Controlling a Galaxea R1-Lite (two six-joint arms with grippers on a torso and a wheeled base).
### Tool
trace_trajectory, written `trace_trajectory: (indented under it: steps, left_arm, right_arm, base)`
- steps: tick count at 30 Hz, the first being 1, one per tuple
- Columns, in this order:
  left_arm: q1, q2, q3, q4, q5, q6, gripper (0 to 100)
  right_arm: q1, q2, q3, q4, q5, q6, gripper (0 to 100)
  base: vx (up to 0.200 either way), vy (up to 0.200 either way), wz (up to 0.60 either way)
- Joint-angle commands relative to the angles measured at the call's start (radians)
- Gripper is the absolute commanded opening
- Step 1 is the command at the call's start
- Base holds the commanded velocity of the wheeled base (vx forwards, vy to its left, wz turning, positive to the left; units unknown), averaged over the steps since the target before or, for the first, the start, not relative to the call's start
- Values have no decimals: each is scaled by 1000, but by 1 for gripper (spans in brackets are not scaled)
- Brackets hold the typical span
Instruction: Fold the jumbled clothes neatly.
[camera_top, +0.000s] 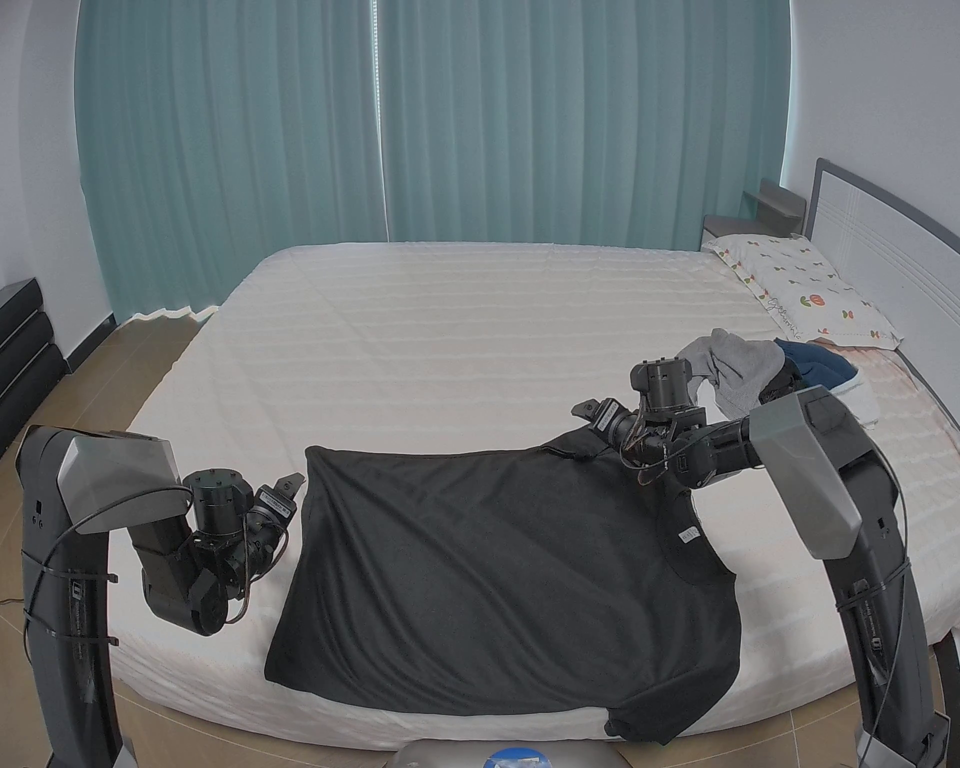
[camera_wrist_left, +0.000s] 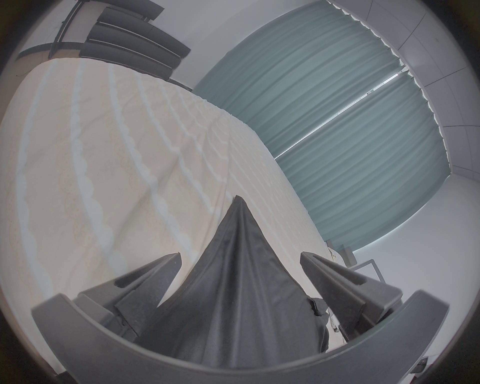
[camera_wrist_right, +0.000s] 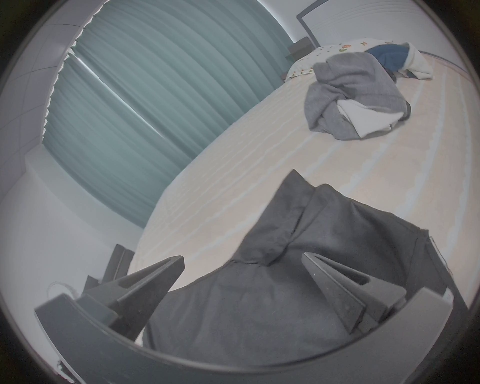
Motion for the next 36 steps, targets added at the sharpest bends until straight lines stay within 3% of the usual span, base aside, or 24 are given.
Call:
trace_trajectory:
  steps: [1,14,36]
  left_arm:
    - [-18,21,39,-28,-7,-5,100]
    - [-27,25,45,-31,-1,-3,100]
    - [-33,33,44,-31,2,0,100]
  right_arm:
    - [-18,193,-125,26,-48,-3,100]
    - [-25,201,-125,-56,-51,-1,100]
    - [-182,187,-125,-59,-54,-83,100]
  base:
    - [0,0,0]
    - [0,0,0]
    - [0,0,0]
